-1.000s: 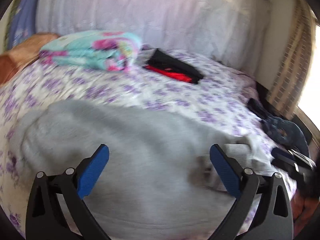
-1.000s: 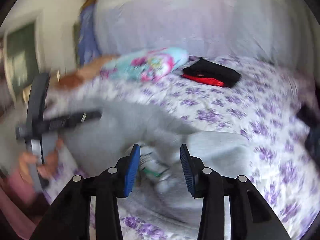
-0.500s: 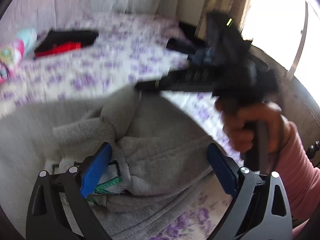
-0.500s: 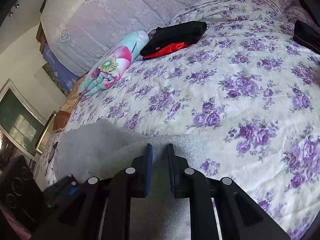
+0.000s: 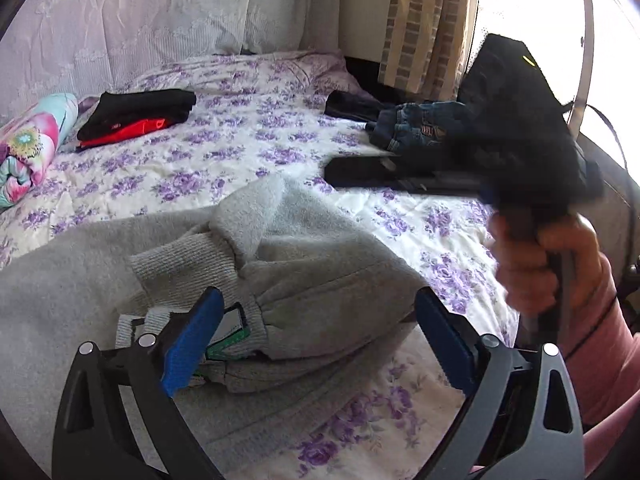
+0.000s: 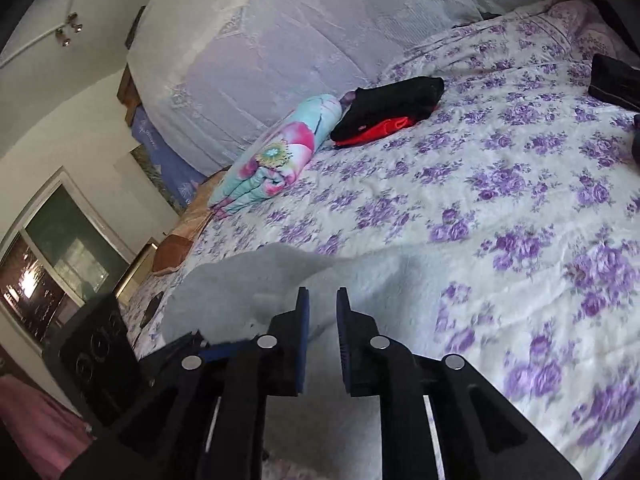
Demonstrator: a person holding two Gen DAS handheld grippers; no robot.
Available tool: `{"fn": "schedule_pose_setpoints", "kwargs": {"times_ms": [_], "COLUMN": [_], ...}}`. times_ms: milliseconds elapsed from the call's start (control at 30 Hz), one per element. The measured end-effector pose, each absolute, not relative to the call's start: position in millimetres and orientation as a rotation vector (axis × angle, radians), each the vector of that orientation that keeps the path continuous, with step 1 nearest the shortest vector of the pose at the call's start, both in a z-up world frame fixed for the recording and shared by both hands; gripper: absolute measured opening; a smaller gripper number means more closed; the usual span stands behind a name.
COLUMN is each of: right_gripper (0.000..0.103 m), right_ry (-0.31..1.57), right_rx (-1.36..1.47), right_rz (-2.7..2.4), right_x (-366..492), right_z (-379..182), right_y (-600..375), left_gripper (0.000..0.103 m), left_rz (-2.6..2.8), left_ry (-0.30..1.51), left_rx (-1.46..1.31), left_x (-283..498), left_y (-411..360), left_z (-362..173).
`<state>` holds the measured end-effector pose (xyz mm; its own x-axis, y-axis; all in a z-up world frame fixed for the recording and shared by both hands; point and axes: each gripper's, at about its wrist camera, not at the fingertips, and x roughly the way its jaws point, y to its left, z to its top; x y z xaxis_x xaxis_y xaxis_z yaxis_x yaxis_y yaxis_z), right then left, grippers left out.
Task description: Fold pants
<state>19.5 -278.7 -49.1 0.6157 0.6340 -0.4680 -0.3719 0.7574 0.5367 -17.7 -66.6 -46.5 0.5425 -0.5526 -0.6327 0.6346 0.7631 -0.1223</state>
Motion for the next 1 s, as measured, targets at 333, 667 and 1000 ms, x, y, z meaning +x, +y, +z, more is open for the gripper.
{"fn": "schedule_pose_setpoints", "kwargs": {"times_ms": [333, 667, 1000], "right_gripper": [0.037, 0.07, 0.088], "right_ry": [0.677, 0.616, 0.511], "right_rx": [0.433, 0.422, 0.319], "right_rz": [0.53, 0.533, 0.544], "right_x": [-24, -34, -63], "right_z": [-87, -92, -48], "right_y": [-275, -264, -218], "left_gripper": [0.094, 0.093, 0.098], "left_rz": [-0.757, -0.694, -0.324], "left_ry": [0.707, 0.855, 0.661], "left_rx": [0.102, -0.034, -0.177], "left_x": [-7, 36, -7], "left_y": [-68, -61, 107], "left_z": [-24, -41, 15]}}
